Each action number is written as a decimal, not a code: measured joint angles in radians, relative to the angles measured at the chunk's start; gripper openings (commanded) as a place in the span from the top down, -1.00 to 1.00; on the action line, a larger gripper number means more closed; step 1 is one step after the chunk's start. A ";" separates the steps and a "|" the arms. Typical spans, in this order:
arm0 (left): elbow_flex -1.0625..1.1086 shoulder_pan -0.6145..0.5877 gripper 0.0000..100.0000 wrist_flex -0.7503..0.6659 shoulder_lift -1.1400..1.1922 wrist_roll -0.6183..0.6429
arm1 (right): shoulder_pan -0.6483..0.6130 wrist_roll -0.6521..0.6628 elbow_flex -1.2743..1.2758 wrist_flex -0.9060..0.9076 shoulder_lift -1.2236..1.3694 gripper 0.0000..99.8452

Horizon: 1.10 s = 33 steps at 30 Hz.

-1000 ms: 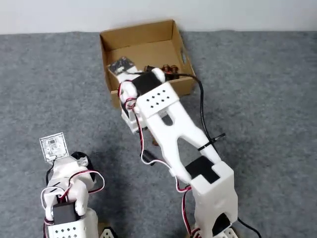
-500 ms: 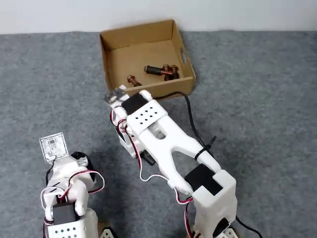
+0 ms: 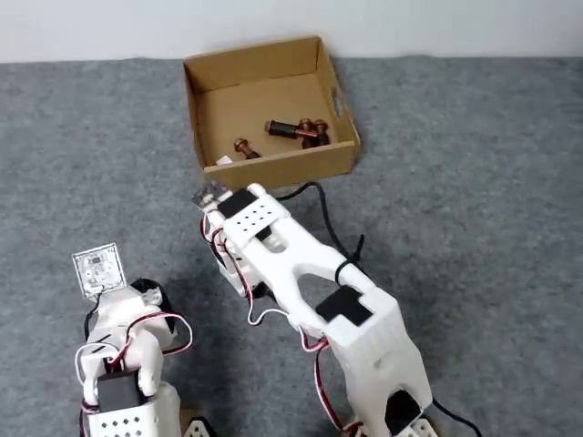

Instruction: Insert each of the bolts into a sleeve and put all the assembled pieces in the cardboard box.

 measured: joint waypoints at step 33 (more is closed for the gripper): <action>0.000 0.000 0.99 0.000 0.000 0.000 | 0.396 -0.273 0.009 0.275 -0.827 0.98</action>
